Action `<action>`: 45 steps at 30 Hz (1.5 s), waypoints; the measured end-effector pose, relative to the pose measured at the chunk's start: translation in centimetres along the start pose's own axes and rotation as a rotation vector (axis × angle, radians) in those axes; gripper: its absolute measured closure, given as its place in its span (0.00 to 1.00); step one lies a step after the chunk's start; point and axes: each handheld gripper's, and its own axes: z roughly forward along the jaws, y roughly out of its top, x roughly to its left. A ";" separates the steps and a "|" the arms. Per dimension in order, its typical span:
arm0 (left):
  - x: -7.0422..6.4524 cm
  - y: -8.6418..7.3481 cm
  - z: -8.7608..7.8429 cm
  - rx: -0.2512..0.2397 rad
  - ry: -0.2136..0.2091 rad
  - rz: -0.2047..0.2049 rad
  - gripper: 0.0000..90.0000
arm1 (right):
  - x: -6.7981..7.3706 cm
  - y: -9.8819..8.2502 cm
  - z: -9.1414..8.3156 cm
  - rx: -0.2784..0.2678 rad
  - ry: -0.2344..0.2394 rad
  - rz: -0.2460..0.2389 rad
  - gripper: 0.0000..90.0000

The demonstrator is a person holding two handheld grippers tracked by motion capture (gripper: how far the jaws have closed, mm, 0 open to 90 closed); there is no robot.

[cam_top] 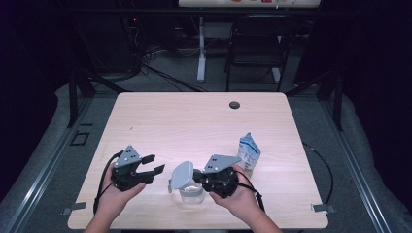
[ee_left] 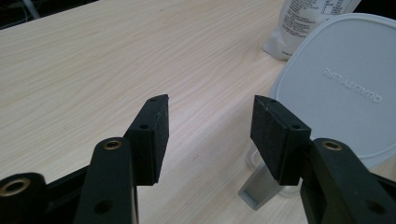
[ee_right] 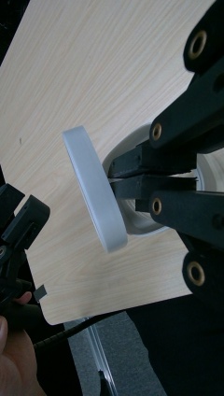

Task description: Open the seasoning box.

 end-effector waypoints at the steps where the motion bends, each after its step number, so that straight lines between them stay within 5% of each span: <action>1: 0.0 0.0 0.0 0.000 0.000 0.000 0.53 | 0.0 0.0 0.0 0.001 0.000 -0.002 0.98; 45: 0.6 -0.2 -0.1 -0.010 0.014 -0.020 0.53 | 1.5 2.8 1.5 -0.042 0.033 -0.043 0.97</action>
